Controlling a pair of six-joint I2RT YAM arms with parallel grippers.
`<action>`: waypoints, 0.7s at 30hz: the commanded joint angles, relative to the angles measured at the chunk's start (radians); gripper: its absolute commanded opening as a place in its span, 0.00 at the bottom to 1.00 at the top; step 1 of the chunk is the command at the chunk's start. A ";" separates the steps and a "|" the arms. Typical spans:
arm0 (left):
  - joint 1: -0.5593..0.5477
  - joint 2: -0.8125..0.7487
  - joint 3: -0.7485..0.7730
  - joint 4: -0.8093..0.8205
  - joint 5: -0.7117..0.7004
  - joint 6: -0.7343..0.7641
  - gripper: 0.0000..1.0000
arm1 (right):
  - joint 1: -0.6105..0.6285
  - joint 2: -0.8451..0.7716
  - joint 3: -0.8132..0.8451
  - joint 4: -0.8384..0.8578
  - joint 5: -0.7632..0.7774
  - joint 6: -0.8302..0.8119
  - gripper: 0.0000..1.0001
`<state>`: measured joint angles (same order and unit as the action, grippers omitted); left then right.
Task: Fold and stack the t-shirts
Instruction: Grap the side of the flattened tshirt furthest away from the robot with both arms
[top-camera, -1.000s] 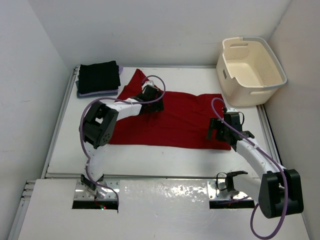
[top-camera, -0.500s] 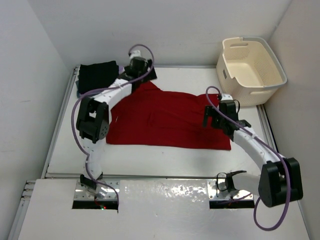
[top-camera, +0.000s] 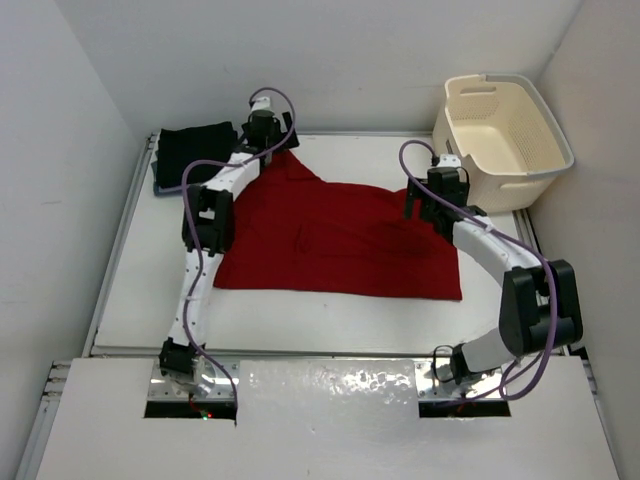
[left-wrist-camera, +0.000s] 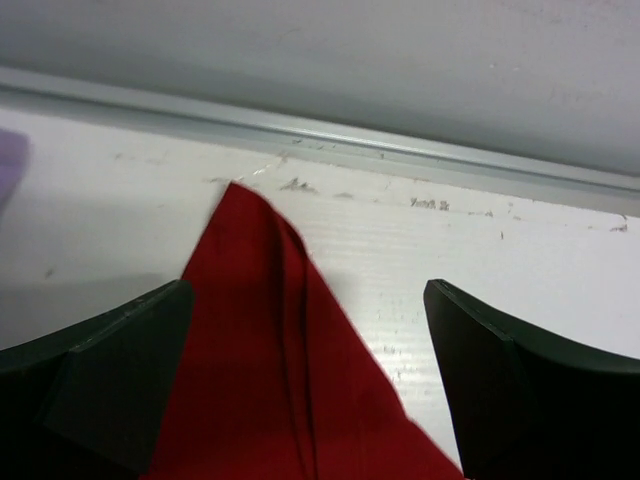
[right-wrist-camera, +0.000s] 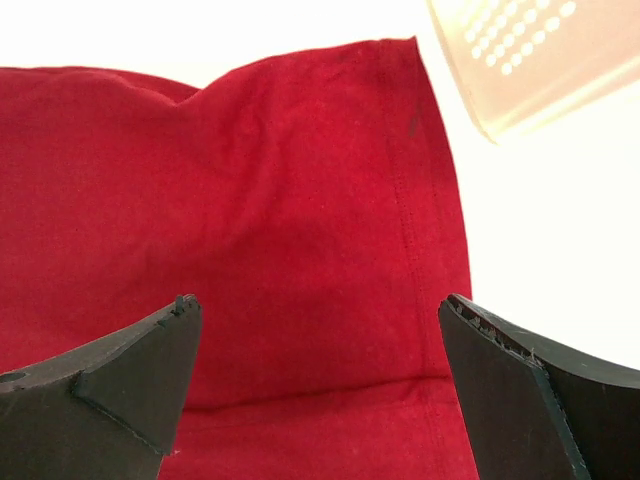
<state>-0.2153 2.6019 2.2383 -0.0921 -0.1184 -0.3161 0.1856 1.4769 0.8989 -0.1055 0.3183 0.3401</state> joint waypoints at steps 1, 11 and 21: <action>-0.013 0.042 0.131 0.123 -0.024 0.044 1.00 | 0.002 0.032 0.040 0.041 0.001 -0.006 0.99; -0.052 0.179 0.219 0.149 -0.149 0.167 0.82 | 0.002 0.052 0.023 0.006 0.034 -0.007 0.99; -0.062 0.227 0.266 0.120 -0.165 0.189 0.47 | 0.002 0.072 0.021 0.016 0.030 0.007 0.99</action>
<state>-0.2699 2.8231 2.4325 0.0029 -0.2810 -0.1417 0.1856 1.5440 0.9054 -0.1131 0.3370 0.3401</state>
